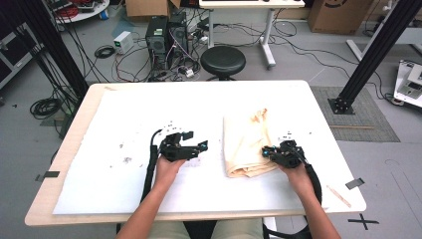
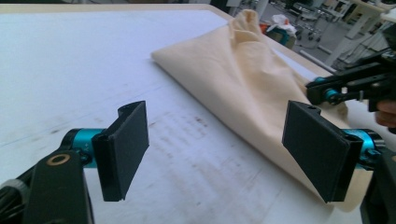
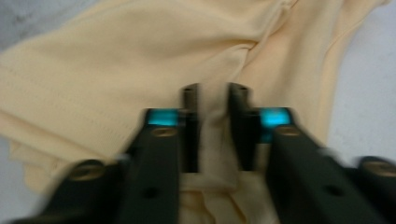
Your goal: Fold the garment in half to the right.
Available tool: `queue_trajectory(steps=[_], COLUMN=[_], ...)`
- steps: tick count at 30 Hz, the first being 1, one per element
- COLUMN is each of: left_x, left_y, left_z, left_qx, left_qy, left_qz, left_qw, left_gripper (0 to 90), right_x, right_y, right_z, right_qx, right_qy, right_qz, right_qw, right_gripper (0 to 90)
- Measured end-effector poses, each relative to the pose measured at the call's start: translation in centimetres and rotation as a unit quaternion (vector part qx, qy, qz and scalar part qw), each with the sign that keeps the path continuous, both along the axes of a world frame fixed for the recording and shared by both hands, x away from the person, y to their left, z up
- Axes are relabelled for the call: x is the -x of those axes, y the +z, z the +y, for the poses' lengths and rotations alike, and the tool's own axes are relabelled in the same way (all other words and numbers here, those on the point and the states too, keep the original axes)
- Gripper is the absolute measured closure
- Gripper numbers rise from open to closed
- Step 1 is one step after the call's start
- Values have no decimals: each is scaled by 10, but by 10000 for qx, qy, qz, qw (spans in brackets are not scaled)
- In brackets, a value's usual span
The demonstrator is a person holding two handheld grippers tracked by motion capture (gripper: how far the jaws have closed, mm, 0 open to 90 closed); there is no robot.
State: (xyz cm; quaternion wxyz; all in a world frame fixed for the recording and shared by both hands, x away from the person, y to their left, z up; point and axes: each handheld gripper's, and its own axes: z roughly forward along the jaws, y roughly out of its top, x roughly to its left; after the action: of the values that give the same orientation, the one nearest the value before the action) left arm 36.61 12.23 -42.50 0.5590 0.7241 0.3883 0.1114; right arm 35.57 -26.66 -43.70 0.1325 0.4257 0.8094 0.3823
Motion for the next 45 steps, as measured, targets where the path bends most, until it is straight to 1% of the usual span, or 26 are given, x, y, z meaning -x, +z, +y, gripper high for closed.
queue_trajectory(steps=[1,4,6,8,10,13,14,16,17,19,21,24,26,27,28,31,32,34,35,37,38,40,41,43,44,45], left_x=[0,1,1,3,4,4,4,4,5,5,5,5,5,6,6,5,6,6,7,8,8,9,9,10,10,10], left_y=[0,-1,-2,-2,-2,-1,-1,1,1,3,4,5,6,6,7,7,7,8,8,8,8,8,7,7,7,7], left_z=[4,11,15,17,20,24,26,31,33,38,42,48,51,53,54,59,60,63,65,68,68,70,72,73,74,75], left_qx=[-12,4,-31,-9,6,16,-2,-4,-2,-10,-14,-17,-4,-6,-14,-44,-31,-43,-67,-74,-64,-88,-74,-49,-58,-55], left_qy=[12,98,118,140,177,220,241,282,307,360,387,456,438,414,397,409,410,408,395,408,418,419,416,439,419,425], left_qz=[3,26,11,24,11,7,-8,-28,-35,-54,-72,-90,-156,-196,-214,-211,-187,-176,-183,-183,-191,-191,-184,-178,-190,-191], left_qw=[10000,9999,9999,9999,9998,9998,9997,9996,9995,9993,9992,9989,9989,9990,9990,9989,9990,9990,9990,9990,9989,9989,9989,9989,9989,9989], left_gripper=[228,228,228,228,228,228,228,228,228,228,228,228,228,225,213,203,200,200,200,200,200,201,200,200,200,200], right_x=[2,14,23,28,34,38,38,37,37,35,33,16,-4,-13,-29,-65,-80,-103,-113,-125,-130,-134,-134,-132,-128,-123], right_y=[2,14,22,24,25,21,17,12,13,18,28,45,52,53,53,46,40,27,20,11,10,11,11,13,17,22], right_z=[0,-3,-8,-14,-21,-26,-26,-26,-27,-30,-31,-26,-16,-11,-3,15,21,24,25,21,16,14,13,4,2,0], right_qx=[-5,181,385,601,783,677,627,693,636,556,337,189,45,50,115,317,507,627,841,1236,1203,1532,1521,1079,931,836], right_qy=[0,-100,-411,-611,-825,-836,-753,-769,-837,-921,-942,-898,-821,-783,-706,-545,-526,-718,-881,-1216,-1450,-1786,-1875,-1882,-1896,-1888], right_qz=[-40,-407,-544,-535,-413,-59,150,323,340,160,-205,-759,-858,-870,-824,-704,-634,-315,-192,-49,-137,-256,-219,-175,-213,-381], right_qw=[10000,9990,9969,9949,9926,9942,9951,9941,9939,9941,9948,9929,9929,9931,9940,9955,9953,9950,9924,9848,9820,9716,9702,9760,9772,9777], right_gripper=[878,886,887,886,885,873,864,847,832,727,653,605,621,637,666,743,760,800,820,879,882,883,877,818,784,770])
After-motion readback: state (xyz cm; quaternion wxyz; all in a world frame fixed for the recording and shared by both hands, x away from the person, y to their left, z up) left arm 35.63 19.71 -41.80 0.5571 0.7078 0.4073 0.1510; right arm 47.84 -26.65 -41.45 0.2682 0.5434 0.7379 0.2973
